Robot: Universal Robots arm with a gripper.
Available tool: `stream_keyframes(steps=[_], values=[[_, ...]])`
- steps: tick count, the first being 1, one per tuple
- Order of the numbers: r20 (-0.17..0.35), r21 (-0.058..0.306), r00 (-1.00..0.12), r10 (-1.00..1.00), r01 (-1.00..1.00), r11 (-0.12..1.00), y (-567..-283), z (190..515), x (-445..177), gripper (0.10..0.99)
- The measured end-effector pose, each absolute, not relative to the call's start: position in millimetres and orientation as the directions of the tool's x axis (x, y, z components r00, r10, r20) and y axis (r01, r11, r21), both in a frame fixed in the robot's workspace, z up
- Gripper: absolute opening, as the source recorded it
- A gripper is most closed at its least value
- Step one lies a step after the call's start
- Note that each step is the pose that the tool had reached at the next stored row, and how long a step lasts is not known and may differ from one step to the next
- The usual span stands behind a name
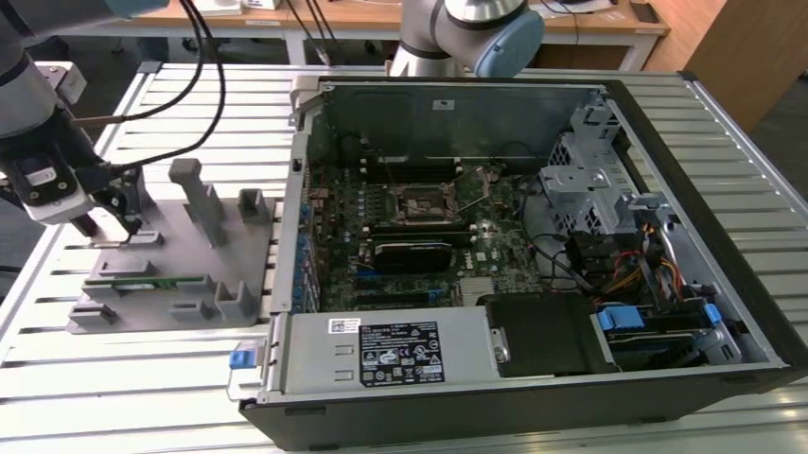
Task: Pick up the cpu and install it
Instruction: 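Pick up the cpu and move it towards the insertion slot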
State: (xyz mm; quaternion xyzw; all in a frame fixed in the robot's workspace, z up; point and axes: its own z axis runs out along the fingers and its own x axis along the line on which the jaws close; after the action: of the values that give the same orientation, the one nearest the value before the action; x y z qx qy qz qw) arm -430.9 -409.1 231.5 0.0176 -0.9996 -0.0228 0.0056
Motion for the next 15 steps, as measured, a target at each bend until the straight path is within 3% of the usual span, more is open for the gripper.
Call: stream_keyframes(steps=[15], values=[[0.010,0.046,-0.999,-0.036,-0.035,0.998,-405.8,297.2,-430.9,0.529]])
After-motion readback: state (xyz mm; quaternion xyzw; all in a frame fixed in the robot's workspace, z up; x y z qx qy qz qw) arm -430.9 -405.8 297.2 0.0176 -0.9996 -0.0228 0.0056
